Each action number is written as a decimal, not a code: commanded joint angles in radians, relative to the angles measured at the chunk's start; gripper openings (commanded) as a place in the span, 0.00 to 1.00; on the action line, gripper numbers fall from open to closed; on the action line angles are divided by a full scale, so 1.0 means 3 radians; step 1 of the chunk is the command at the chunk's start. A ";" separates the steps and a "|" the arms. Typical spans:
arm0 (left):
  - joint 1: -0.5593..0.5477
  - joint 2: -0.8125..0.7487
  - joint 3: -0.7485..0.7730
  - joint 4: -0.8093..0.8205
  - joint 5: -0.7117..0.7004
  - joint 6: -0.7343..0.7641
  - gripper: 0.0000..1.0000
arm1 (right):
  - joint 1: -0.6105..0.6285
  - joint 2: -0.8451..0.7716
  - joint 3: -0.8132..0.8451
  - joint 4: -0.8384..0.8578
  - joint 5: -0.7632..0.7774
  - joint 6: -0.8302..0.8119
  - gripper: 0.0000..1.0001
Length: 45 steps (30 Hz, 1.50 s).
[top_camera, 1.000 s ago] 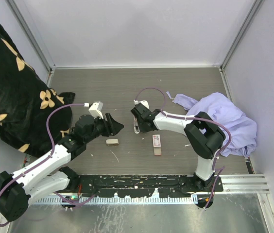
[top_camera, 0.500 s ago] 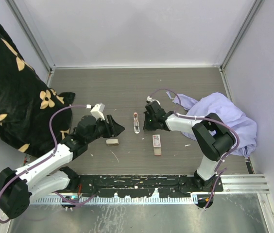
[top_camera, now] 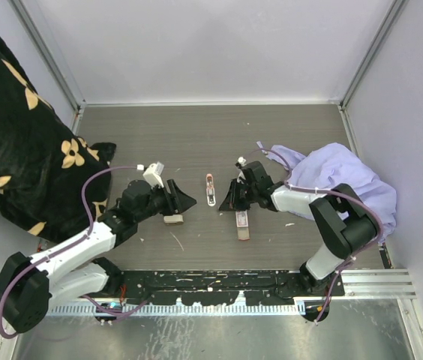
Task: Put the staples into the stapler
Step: Pick up the staple from the center of the board.
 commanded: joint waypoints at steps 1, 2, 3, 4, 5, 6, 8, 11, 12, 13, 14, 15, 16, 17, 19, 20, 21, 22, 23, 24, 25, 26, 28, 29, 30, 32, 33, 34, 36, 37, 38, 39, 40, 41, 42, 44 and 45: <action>0.0010 0.0112 -0.0020 0.0481 0.0253 -0.0232 0.53 | -0.0019 -0.0337 -0.0074 0.0426 -0.0349 0.0148 0.00; 0.0010 0.0148 -0.0026 0.0568 0.0307 -0.0281 0.53 | -0.0018 -0.0383 -0.0113 0.0520 -0.0411 0.0172 0.00; 0.0013 0.0178 -0.0031 0.0701 0.0389 -0.0330 0.53 | -0.0018 -0.0441 -0.0159 0.0670 -0.0464 0.0213 0.00; 0.0010 0.0204 -0.0036 0.0782 0.0441 -0.0375 0.53 | -0.0018 -0.0498 -0.0200 0.0744 -0.0496 0.0252 0.00; 0.0011 0.0205 -0.0042 0.0822 0.0466 -0.0405 0.53 | -0.0018 -0.0547 -0.0219 0.0761 -0.0505 0.0267 0.00; 0.0013 0.0189 -0.0046 0.0838 0.0461 -0.0419 0.53 | -0.0019 -0.0598 -0.0226 0.0772 -0.0517 0.0257 0.00; 0.0010 0.0123 -0.0061 0.0862 0.0433 -0.0427 0.59 | -0.0018 -0.0711 -0.0278 0.0892 -0.0572 0.0255 0.00; 0.0011 0.0011 -0.0055 0.0912 0.0478 -0.0446 0.65 | -0.0018 -0.0891 -0.0346 0.1150 -0.0722 0.0305 0.00; 0.0011 -0.0031 -0.0047 0.0924 0.0499 -0.0445 0.66 | -0.0019 -0.0945 -0.0372 0.1241 -0.0773 0.0328 0.00; 0.0011 -0.0075 -0.0043 0.0934 0.0509 -0.0451 0.68 | -0.0019 -0.1001 -0.0387 0.1336 -0.0815 0.0357 0.00; 0.0013 -0.0143 -0.0043 0.0937 0.0502 -0.0456 0.70 | -0.0019 -0.1066 -0.0407 0.1428 -0.0870 0.0392 0.00; 0.0021 -0.0196 -0.0045 0.0943 0.0497 -0.0465 0.71 | -0.0019 -0.1103 -0.0429 0.1542 -0.0924 0.0433 0.00; 0.0033 -0.0236 -0.0050 0.0973 0.0509 -0.0481 0.73 | -0.0018 -0.1137 -0.0445 0.1647 -0.0973 0.0485 0.00; 0.0044 -0.0277 -0.0057 0.1015 0.0520 -0.0496 0.75 | -0.0018 -0.1166 -0.0462 0.1788 -0.1033 0.0543 0.00; 0.0061 -0.0313 -0.0052 0.1124 0.0589 -0.0557 0.77 | -0.0018 -0.1215 -0.0505 0.2076 -0.1139 0.0707 0.01; 0.0068 -0.0315 -0.0037 0.1173 0.0640 -0.0578 0.78 | -0.0018 -0.1239 -0.0520 0.2206 -0.1192 0.0763 0.01; 0.0067 -0.0301 -0.0011 0.1220 0.0715 -0.0596 0.78 | -0.0014 -0.1261 -0.0526 0.2309 -0.1237 0.0812 0.01; 0.0066 -0.0277 0.0010 0.1289 0.0795 -0.0619 0.78 | -0.0014 -0.1284 -0.0519 0.2383 -0.1277 0.0848 0.01; 0.0066 -0.0254 0.0024 0.1398 0.0914 -0.0653 0.78 | -0.0014 -0.1300 -0.0512 0.2438 -0.1321 0.0873 0.01; 0.0066 -0.0221 0.0038 0.1539 0.1001 -0.0696 0.79 | -0.0014 -0.1316 -0.0505 0.2508 -0.1372 0.0909 0.01; 0.0066 -0.0190 0.0060 0.1626 0.1076 -0.0738 0.79 | -0.0009 -0.1321 -0.0505 0.2608 -0.1423 0.0953 0.01; 0.0066 -0.0157 0.0080 0.1725 0.1156 -0.0770 0.79 | -0.0007 -0.1321 -0.0507 0.2708 -0.1477 0.1008 0.01; 0.0065 -0.0109 0.0115 0.1921 0.1277 -0.0834 0.78 | 0.0009 -0.1312 -0.0509 0.2903 -0.1549 0.1120 0.01; 0.0066 -0.0092 0.0116 0.2024 0.1315 -0.0867 0.77 | 0.0021 -0.1300 -0.0507 0.3006 -0.1574 0.1163 0.01; 0.0066 -0.0082 0.0113 0.2103 0.1345 -0.0894 0.77 | 0.0024 -0.1287 -0.0507 0.3084 -0.1598 0.1203 0.01; 0.0066 -0.0081 0.0125 0.2163 0.1381 -0.0916 0.75 | 0.0039 -0.1267 -0.0517 0.3244 -0.1631 0.1296 0.01; 0.0066 -0.0083 0.0122 0.2158 0.1379 -0.0920 0.74 | 0.0046 -0.1255 -0.0511 0.3310 -0.1646 0.1335 0.01; 0.0066 -0.0089 0.0124 0.2159 0.1378 -0.0919 0.73 | 0.0054 -0.1229 -0.0509 0.3377 -0.1668 0.1368 0.01; 0.0066 -0.0103 0.0119 0.2177 0.1381 -0.0939 0.69 | 0.0069 -0.1206 -0.0497 0.3449 -0.1688 0.1411 0.01; 0.0067 -0.0110 0.0118 0.2198 0.1385 -0.0958 0.67 | 0.0076 -0.1191 -0.0495 0.3461 -0.1696 0.1421 0.01; 0.0065 -0.0117 0.0123 0.2224 0.1385 -0.0978 0.65 | 0.0082 -0.1181 -0.0490 0.3473 -0.1708 0.1427 0.01; 0.0066 -0.0122 0.0126 0.2242 0.1389 -0.1000 0.63 | 0.0088 -0.1169 -0.0494 0.3495 -0.1716 0.1436 0.01; 0.0066 -0.0130 0.0126 0.2255 0.1391 -0.1019 0.61 | 0.0097 -0.1155 -0.0490 0.3521 -0.1725 0.1446 0.01; 0.0066 -0.0134 0.0130 0.2273 0.1390 -0.1035 0.60 | 0.0106 -0.1144 -0.0492 0.3541 -0.1734 0.1455 0.00; 0.0067 -0.0139 0.0131 0.2297 0.1395 -0.1058 0.59 | 0.0116 -0.1130 -0.0485 0.3564 -0.1739 0.1468 0.01; 0.0065 -0.0134 0.0122 0.2370 0.1397 -0.1109 0.55 | 0.0128 -0.1103 -0.0484 0.3614 -0.1750 0.1495 0.01; 0.0066 -0.0128 0.0117 0.2429 0.1401 -0.1135 0.54 | 0.0134 -0.1087 -0.0490 0.3648 -0.1759 0.1510 0.01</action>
